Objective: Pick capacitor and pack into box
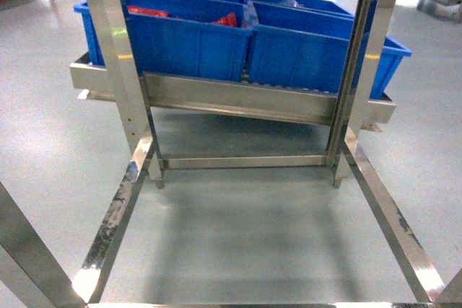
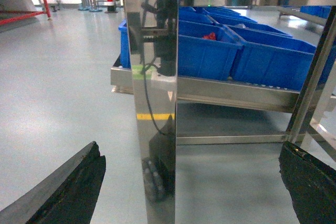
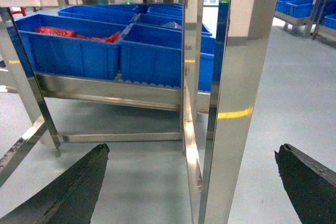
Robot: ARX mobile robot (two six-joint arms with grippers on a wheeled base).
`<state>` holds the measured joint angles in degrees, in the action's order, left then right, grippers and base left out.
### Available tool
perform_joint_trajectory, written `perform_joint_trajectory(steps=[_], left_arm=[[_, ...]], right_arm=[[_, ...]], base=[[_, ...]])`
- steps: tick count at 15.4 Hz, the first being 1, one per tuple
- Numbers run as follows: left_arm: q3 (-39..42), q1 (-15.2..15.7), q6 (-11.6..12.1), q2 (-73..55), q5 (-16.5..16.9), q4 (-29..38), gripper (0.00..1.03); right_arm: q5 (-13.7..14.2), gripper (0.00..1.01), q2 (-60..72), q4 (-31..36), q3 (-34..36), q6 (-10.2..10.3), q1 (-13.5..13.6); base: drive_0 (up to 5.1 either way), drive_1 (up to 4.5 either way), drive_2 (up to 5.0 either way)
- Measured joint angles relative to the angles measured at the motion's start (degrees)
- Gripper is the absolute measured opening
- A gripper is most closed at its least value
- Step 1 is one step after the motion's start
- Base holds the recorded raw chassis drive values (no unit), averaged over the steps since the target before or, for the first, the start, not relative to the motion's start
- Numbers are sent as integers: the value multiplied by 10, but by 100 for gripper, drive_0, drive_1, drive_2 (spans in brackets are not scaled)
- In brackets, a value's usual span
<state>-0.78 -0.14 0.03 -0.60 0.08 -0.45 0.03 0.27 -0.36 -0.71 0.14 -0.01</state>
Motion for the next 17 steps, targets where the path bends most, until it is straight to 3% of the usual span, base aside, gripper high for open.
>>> perform_joint_trajectory(steps=[17], left_arm=[[0,0,0,0,-1,2,98]], right_arm=[[0,98,0,1,0,0,0]], base=[[0,0,0]])
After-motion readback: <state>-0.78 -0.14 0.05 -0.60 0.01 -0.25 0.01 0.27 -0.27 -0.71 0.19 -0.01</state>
